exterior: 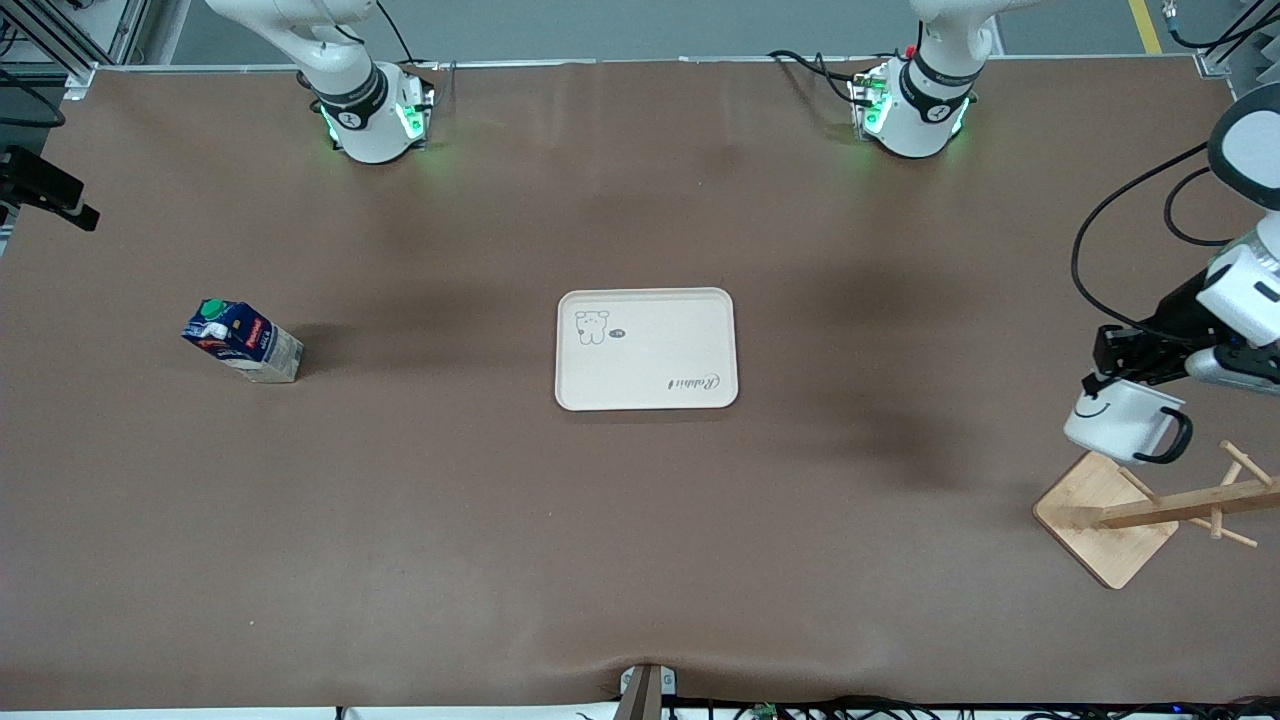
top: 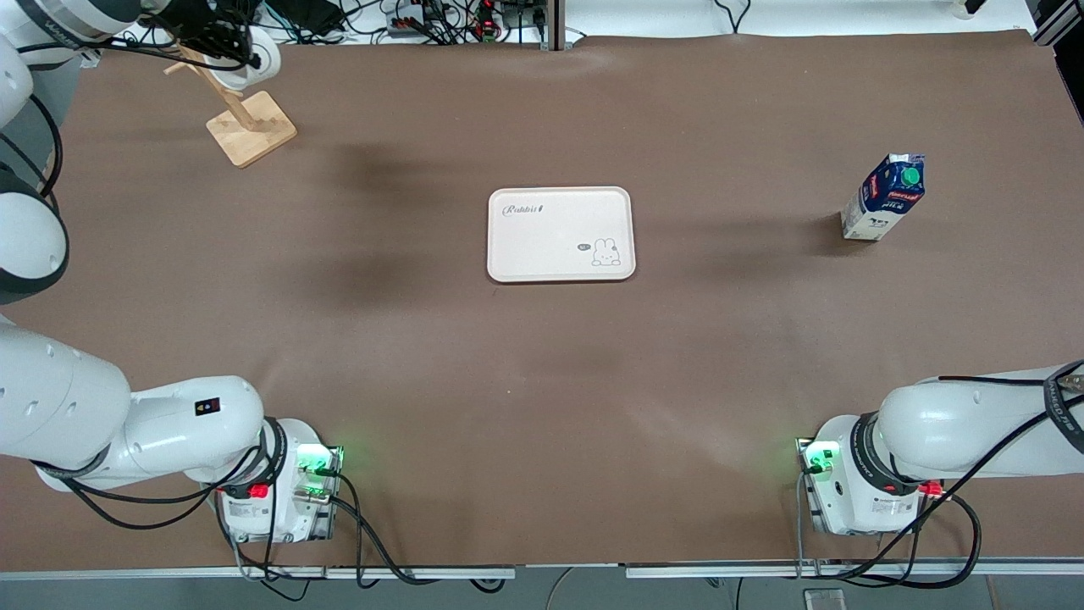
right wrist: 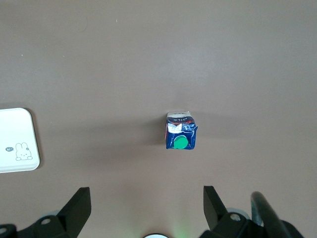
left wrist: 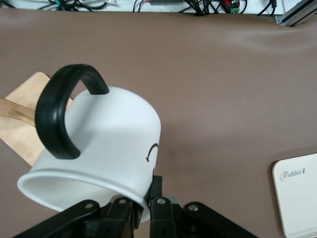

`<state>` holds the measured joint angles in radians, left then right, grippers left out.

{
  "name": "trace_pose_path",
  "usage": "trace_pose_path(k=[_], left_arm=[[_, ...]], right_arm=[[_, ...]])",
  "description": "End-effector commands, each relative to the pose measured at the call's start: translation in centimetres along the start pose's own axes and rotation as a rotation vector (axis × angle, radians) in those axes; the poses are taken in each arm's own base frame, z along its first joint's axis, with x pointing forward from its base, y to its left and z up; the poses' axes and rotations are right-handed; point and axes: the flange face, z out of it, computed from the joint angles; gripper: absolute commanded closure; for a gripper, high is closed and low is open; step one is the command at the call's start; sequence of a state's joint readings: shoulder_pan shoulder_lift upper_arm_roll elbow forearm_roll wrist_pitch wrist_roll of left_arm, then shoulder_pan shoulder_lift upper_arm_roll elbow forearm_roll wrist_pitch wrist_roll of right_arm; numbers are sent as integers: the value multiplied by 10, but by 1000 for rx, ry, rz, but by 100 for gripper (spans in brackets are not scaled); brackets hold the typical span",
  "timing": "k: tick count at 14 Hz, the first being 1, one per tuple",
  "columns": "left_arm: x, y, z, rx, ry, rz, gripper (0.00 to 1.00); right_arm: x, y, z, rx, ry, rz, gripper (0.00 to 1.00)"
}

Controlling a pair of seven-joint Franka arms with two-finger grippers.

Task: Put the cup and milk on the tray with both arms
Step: 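Grasp the white mug rim and lift it off the stand, then carry the white mug with the left gripper onto the tray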

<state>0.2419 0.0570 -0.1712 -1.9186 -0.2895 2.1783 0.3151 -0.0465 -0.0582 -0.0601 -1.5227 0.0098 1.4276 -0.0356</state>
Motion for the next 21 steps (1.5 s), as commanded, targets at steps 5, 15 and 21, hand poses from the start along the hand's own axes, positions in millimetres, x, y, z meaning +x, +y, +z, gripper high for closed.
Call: trace_pose_path(k=[5,15,21], left_arm=[[8,71,17,76,-77,-131,100],[5,191,71,109,-213,-354,100],[6,275,125,117,-305,-505,100]], right_arm=[[3,2,4,10,-18,4,0],[5,3,9,10,-29,6,0],[5,5,9,10,-28,9,0]])
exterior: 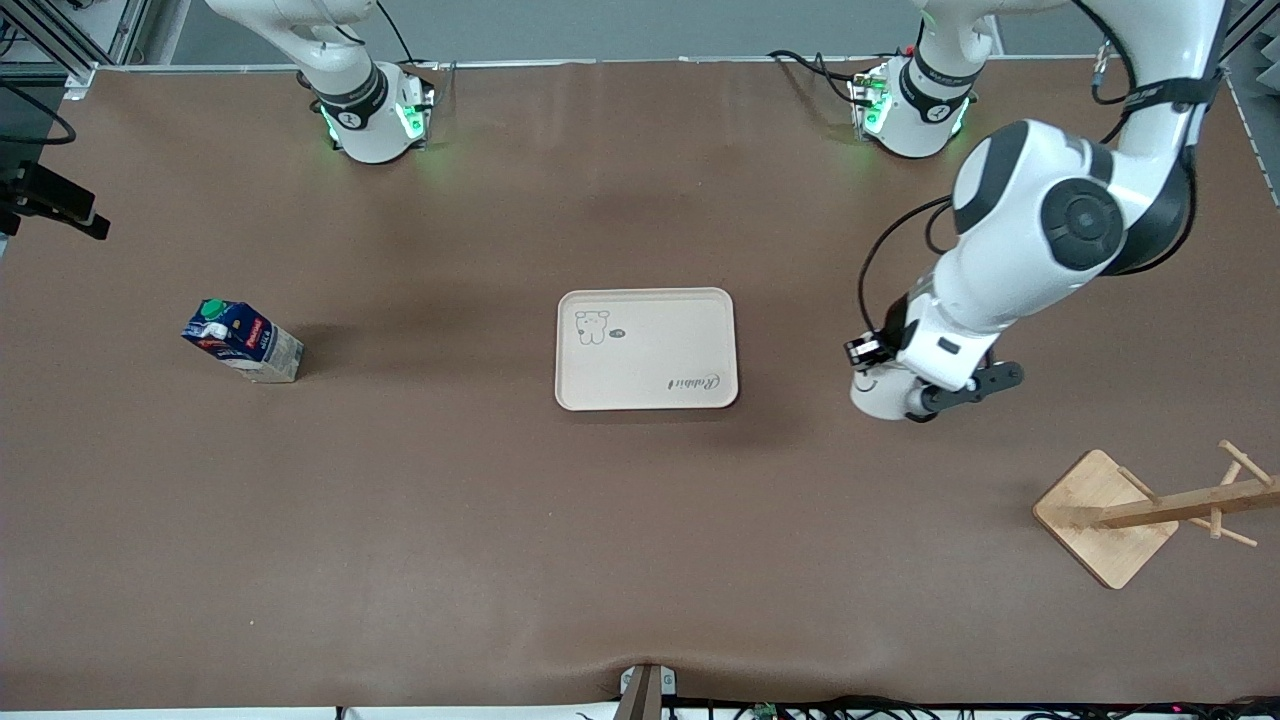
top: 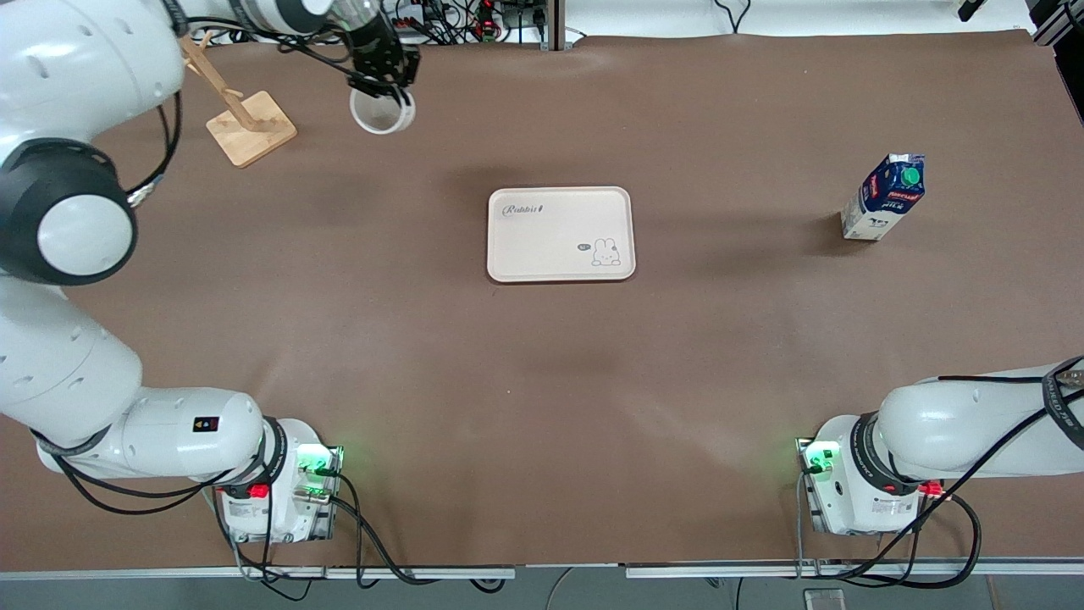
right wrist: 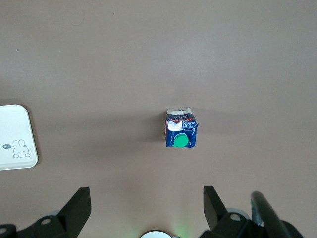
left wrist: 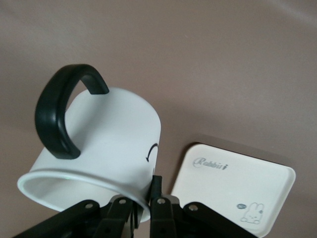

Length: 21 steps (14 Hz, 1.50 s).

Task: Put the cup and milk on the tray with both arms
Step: 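Carry the white mug with the left gripper onto the tray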

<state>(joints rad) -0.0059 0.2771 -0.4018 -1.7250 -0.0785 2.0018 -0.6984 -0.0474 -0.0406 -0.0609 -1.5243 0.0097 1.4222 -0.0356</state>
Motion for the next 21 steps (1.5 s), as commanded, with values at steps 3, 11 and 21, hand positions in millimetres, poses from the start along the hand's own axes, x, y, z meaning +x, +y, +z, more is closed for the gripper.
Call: trace_pose_path(k=[3,11,21], left_arm=[[-26,63,50,43,-70,-119,100],[-82,110,136,51,-313,-295,100],[-96,150,215,59,-485,-489,100]], right_arm=[[7,3,13,9,-31,5,0],[28,13,31,9,-31,21,0],[56,-15,82,9,-101,-14,0]])
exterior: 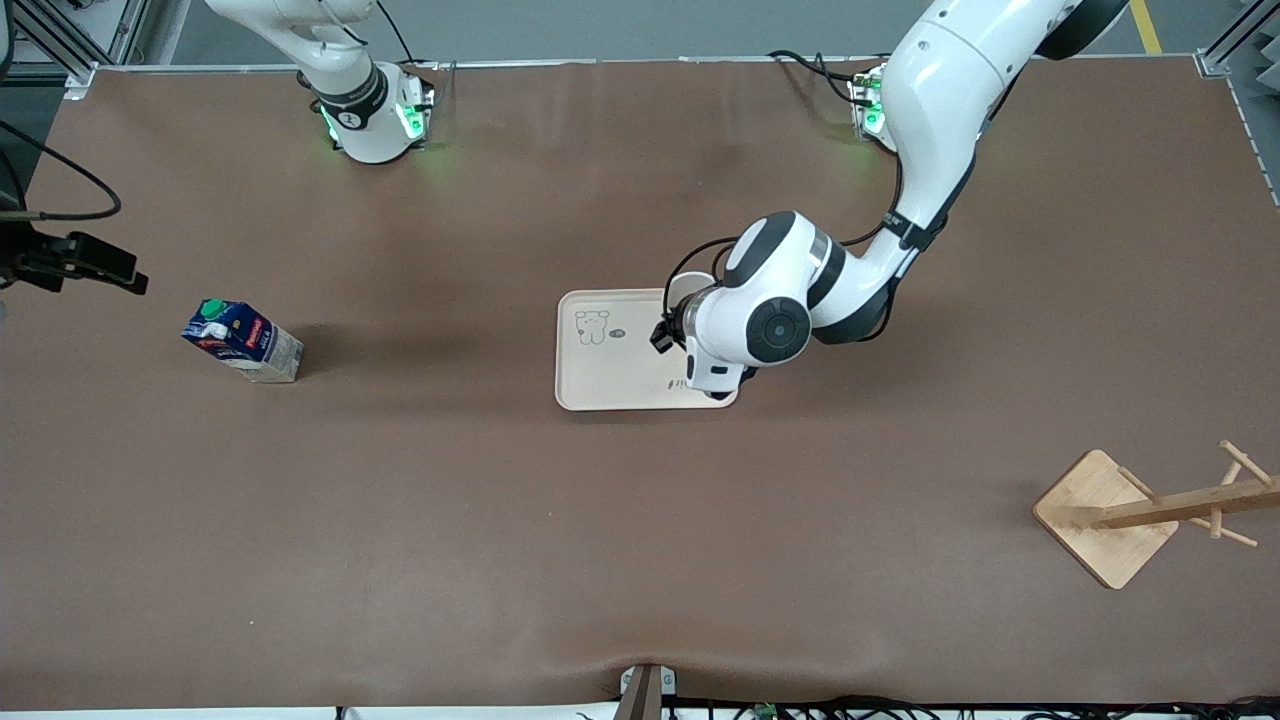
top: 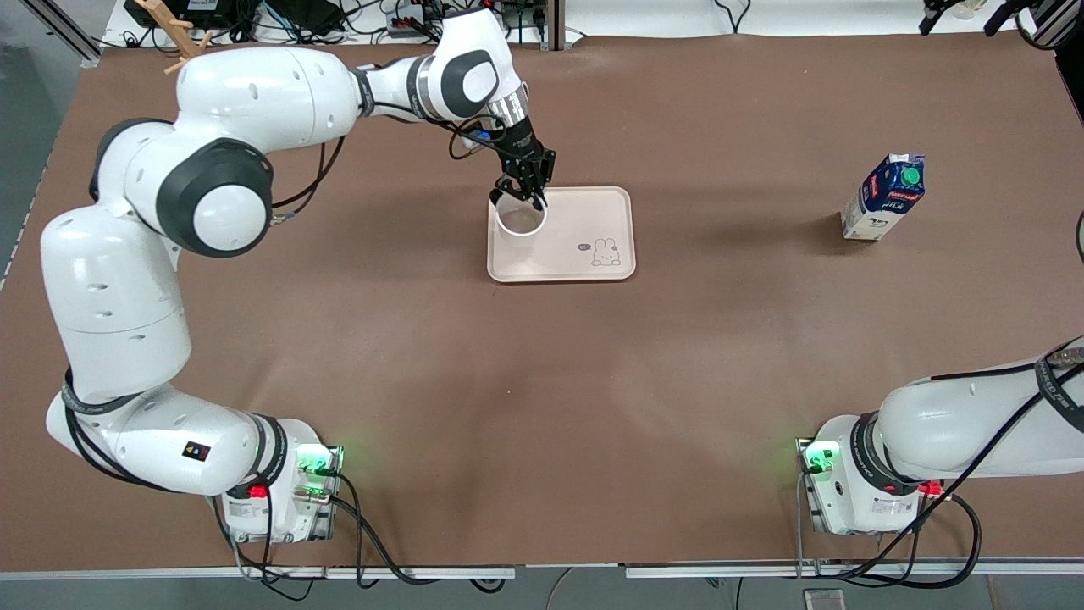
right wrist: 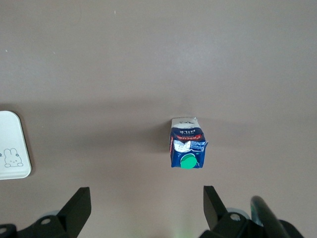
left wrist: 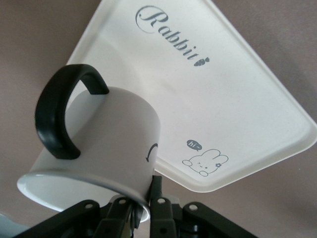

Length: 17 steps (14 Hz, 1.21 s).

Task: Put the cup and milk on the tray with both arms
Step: 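Carry the white mug with the left gripper onto the tray, then release the mug and raise the left gripper while the right gripper grasps the milk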

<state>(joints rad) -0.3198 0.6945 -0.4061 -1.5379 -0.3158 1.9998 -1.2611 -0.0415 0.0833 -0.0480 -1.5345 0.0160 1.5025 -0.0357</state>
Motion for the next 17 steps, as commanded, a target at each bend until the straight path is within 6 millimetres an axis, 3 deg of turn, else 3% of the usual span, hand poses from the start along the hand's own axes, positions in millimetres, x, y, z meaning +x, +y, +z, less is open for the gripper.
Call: trace_pose_path(k=[1,4,7,12,13,14,15,17], left_arm=[[10,12,10,-10,-57,-40,100],[23,11,8,-22,-82,-56,100],[32,9,19,-11,-99,-62,100],[50,3,29,9,-119,-57,100],[53,3,33,14,-122,-59,90],[57,2,39,22,-125,-52,25],[56,2,42,27,-122,-44,0],[55,3,37,20,-115,-41,0]], right_arm=[[18,-7,43,6,-103,3,0],[18,-11,58,-11,-168,101,0],[19,-15,59,-16,-180,118,0],[29,15,84,-7,-229,137,0],[30,16,86,-7,-231,140,0],[30,15,88,-11,-237,140,0],[31,16,88,-16,-234,145,0],[34,23,98,-14,-249,152,0]])
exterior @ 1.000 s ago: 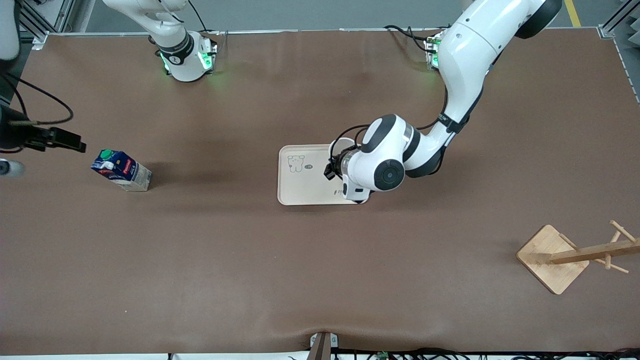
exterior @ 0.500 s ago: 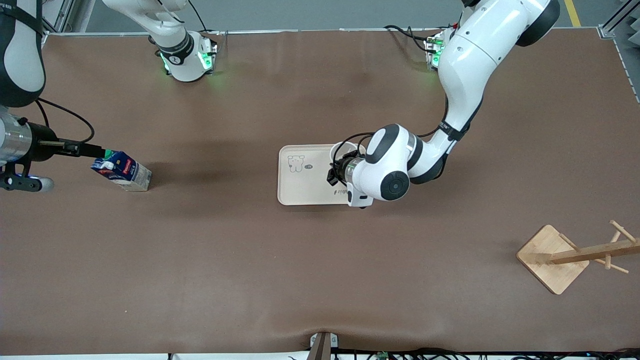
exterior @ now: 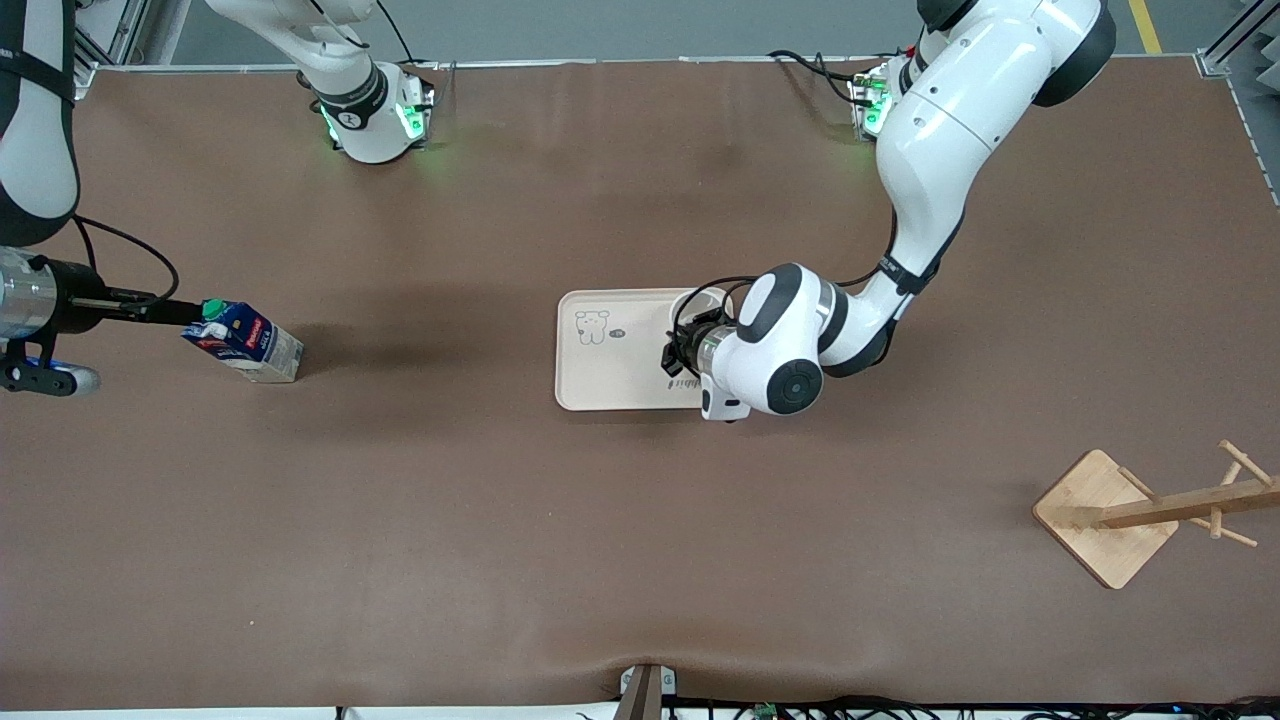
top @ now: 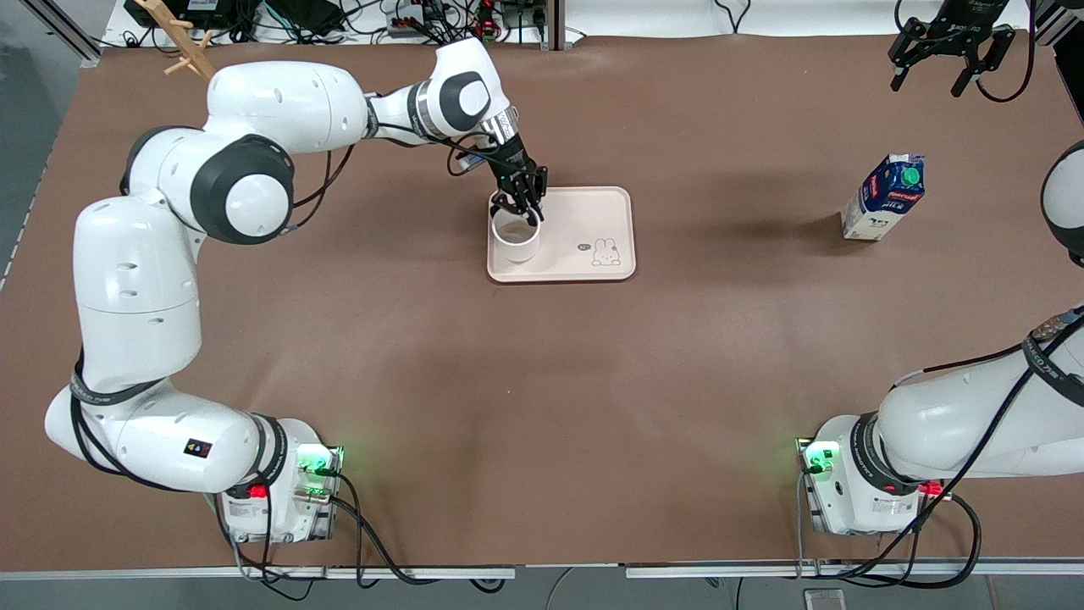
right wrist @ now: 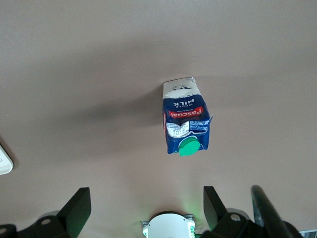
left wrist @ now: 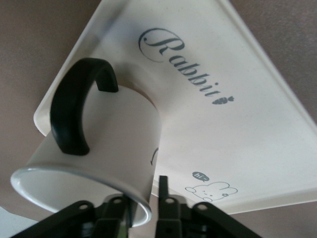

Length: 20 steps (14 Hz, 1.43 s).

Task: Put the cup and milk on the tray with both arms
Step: 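Release the mug and raise the left gripper while the right gripper grasps the milk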

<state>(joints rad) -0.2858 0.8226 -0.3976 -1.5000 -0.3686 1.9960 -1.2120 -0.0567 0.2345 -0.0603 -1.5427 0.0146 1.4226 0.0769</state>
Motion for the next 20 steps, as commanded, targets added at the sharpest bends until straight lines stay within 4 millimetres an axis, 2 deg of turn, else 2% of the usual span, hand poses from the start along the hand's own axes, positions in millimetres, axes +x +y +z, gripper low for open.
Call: trace_pose_path(k=[1,4,6,8,9,10,12,15,17,18,19,20], left_arm=[[-4,3,-14,-14,-5,10,0],[-8,-6,-66,-32,48,17,0],[-20,-14,-104,-25,182,69,0],[-4,-28,-158,-63,303,78,0],[0,-30,-183,-80,369,99,0],[3,-31,-200,-87,422,116,0],[17,-38,-215,-61,515,144,0],[47,-56,-247,-48,564,208,0],[52,-69,-277,-59,593,270,0],[57,-76,-289,-60,604,295,0],[55,-83,-303,-65,620,320,0],[47,-90,-319,-73,643,340,0]], right_arm=[[13,14,14,4,-23,21,0],[20,14,51,0,-40,21,0],[12,17,81,5,-20,23,0],[1,26,109,-38,8,2,0],[0,33,112,-74,56,-10,0],[-1,37,117,-102,76,-16,0],[-3,39,124,-108,62,-19,0],[-12,41,147,-101,78,-22,0],[-16,44,166,-89,157,-22,0],[-17,47,172,-84,181,-20,13],[-18,48,167,-83,193,-19,80],[-21,47,160,-81,191,-15,100]])
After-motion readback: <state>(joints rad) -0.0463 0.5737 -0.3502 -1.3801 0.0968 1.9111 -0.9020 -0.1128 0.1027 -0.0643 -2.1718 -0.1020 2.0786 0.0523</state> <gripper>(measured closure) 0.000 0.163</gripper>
